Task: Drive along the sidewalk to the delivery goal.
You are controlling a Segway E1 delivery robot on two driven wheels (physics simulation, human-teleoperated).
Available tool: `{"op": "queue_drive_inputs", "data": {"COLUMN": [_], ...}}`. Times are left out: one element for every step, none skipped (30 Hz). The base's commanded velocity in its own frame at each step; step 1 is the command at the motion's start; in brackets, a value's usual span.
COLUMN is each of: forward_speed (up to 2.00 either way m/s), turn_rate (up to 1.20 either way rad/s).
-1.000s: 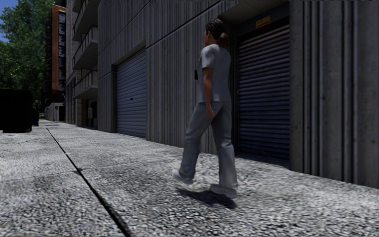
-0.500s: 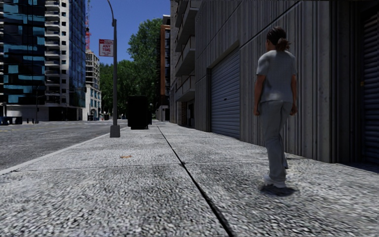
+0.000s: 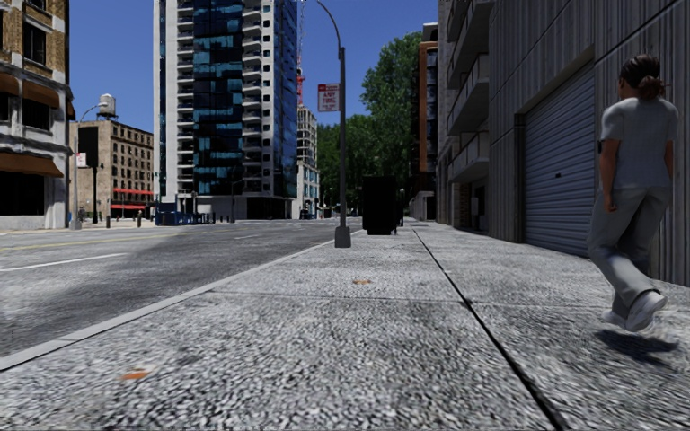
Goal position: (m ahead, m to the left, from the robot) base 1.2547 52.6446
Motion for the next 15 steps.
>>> {"op": "queue_drive_inputs", "data": {"forward_speed": [0.00, 0.00, 0.00, 0.00, 0.00, 0.00, 0.00, 0.00, 0.00, 0.00, 0.00, 0.00, 0.00, 0.00, 0.00], "turn_rate": [0.67, 0.67, 0.67, 0.67, 0.67, 0.67, 0.67, 0.67, 0.67, 0.67, 0.67, 0.67, 0.72, 0.87, 0.99]}}
